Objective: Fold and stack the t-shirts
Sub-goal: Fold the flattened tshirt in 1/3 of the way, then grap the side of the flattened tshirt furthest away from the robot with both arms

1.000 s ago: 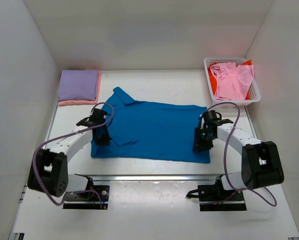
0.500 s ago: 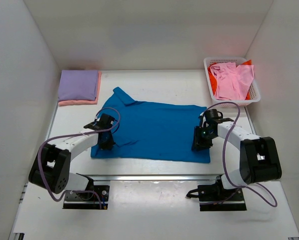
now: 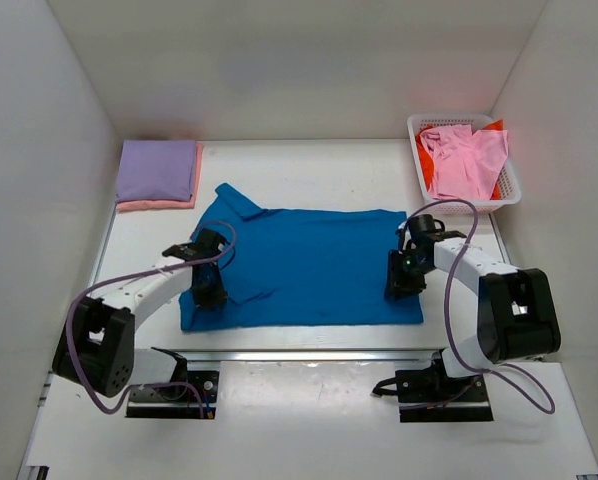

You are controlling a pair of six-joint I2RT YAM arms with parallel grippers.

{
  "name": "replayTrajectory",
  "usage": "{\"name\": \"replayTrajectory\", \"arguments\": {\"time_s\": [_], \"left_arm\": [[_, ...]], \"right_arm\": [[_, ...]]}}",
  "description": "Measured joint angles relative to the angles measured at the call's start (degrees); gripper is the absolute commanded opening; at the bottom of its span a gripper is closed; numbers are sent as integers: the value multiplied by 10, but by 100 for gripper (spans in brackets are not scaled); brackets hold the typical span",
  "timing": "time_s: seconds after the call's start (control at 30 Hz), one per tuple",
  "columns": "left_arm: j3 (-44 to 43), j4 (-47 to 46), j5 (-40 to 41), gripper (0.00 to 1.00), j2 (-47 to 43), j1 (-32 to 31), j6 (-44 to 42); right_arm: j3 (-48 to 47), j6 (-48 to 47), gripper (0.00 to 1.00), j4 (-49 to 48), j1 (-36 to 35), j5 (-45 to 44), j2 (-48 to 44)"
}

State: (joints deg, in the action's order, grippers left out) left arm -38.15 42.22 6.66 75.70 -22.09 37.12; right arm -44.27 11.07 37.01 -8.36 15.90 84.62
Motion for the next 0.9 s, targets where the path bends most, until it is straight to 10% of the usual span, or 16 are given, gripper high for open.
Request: {"name": "replayTrajectory", "arguments": {"time_s": [0.17, 0.43, 0.9], "left_arm": [[-144, 75, -21, 45, 10, 48, -37], [-367, 56, -24, 52, 125, 100, -98], [-680, 43, 37, 59, 498, 141, -155]], "right_arm": [[-22, -3, 36, -5, -14, -13, -43], [-57, 24, 80, -126, -28, -68, -108], [-163, 34, 72, -212, -33, -184, 62]]}}
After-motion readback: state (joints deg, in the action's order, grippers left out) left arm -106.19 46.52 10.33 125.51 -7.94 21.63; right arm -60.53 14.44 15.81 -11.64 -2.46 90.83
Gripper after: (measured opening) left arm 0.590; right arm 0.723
